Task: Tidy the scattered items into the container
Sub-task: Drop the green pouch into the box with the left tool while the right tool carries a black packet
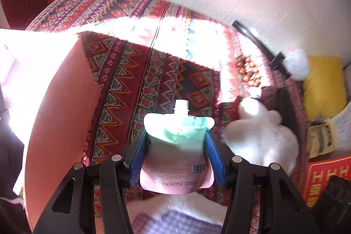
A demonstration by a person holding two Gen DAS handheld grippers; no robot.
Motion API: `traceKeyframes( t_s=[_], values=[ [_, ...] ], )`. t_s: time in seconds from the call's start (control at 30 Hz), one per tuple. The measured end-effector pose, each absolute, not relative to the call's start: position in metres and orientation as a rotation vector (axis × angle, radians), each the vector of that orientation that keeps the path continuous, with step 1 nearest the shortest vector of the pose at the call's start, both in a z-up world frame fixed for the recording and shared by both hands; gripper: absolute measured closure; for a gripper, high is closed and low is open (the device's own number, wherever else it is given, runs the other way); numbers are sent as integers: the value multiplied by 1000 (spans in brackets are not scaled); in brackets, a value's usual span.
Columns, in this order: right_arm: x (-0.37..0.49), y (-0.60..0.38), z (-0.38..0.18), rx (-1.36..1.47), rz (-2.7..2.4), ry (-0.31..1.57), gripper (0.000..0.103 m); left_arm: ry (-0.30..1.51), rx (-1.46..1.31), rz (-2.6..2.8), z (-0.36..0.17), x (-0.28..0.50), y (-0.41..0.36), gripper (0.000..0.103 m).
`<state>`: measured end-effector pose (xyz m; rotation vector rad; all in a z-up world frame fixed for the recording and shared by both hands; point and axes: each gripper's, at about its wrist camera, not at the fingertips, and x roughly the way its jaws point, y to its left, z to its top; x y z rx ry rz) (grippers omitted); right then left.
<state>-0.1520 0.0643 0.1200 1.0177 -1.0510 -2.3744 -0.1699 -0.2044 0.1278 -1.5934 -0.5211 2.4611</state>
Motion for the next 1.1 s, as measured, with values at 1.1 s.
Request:
traceKeyframes(
  t_s=[1.1],
  values=[
    [-198,-207,281,925,-2336,53,59,-1062,-1061,2941,188,32,-511,29]
  ],
)
